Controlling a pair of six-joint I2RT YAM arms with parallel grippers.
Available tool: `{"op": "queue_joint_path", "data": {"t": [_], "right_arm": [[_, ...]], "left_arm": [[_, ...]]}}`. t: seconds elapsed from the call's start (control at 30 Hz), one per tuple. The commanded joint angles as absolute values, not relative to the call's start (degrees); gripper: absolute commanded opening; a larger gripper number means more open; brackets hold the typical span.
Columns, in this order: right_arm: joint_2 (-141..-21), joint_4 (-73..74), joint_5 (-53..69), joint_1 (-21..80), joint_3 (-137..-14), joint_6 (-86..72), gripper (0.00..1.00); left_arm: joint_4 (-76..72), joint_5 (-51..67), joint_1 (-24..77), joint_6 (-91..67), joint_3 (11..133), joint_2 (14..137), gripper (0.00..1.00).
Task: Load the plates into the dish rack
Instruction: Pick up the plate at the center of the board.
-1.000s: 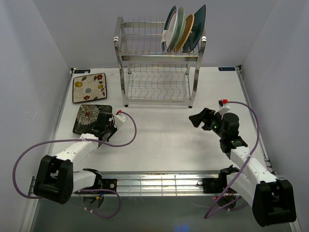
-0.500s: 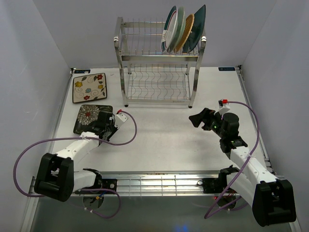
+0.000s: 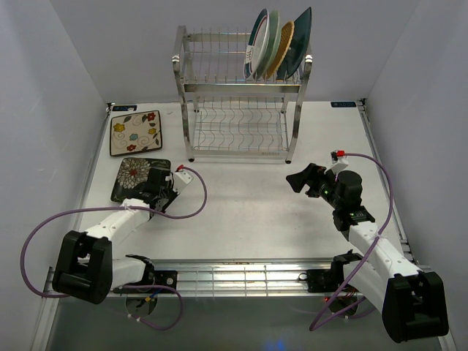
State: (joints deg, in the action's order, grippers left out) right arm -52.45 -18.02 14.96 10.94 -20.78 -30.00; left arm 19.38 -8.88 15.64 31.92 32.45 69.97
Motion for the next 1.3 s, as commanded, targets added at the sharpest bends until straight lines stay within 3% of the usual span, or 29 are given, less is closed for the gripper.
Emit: {"op": "queue_joint_path", "data": {"t": [0.0,0.17,0.3,0.37,0.57,0.63,0.8,0.93,1.1,1.27], "right_arm": [[-51.59,-20.13,15.21,10.81,-22.06,-30.06,0.93],[-51.42,-19.95,15.29,10.81,-22.06,-30.06,0.93],[-51.50,-20.13,15.29,10.81,-22.06,-30.15,0.93],[-51.50,-20.13,15.38,10.81,-21.97,-30.23,0.93],[-51.59,-20.21,15.56,10.81,-21.89,-30.32,0.93],[-51.59,-20.21,15.47,10.81,-21.88,-30.32,0.93],[-51.50,-20.21,15.47,10.81,-21.88,-30.32,0.93],[-51.68,-20.21,15.47,10.81,-21.88,-30.41,0.93],[-51.59,-20.21,15.64,10.81,-21.89,-30.32,0.93],[-51.50,-20.21,15.47,10.81,-21.80,-30.41,0.93]], "left_arm": [[20.56,-5.98,15.12,30.94,34.54,68.64,0.24],[21.80,-5.54,15.03,30.85,34.89,68.20,0.40],[21.88,-5.45,14.94,30.85,34.89,67.06,0.45],[22.15,-5.28,14.77,30.85,35.07,66.62,0.45],[22.76,-5.45,14.50,30.85,35.16,65.57,0.24],[22.76,-5.54,14.33,31.02,34.81,65.74,0.24],[21.71,-7.21,14.24,31.20,34.28,67.41,0.37],[21.53,-6.50,14.15,31.20,34.10,67.15,0.41],[21.09,-6.68,14.06,31.20,33.84,67.24,0.39],[20.57,-6.68,13.97,31.29,33.22,68.38,0.29]]}}
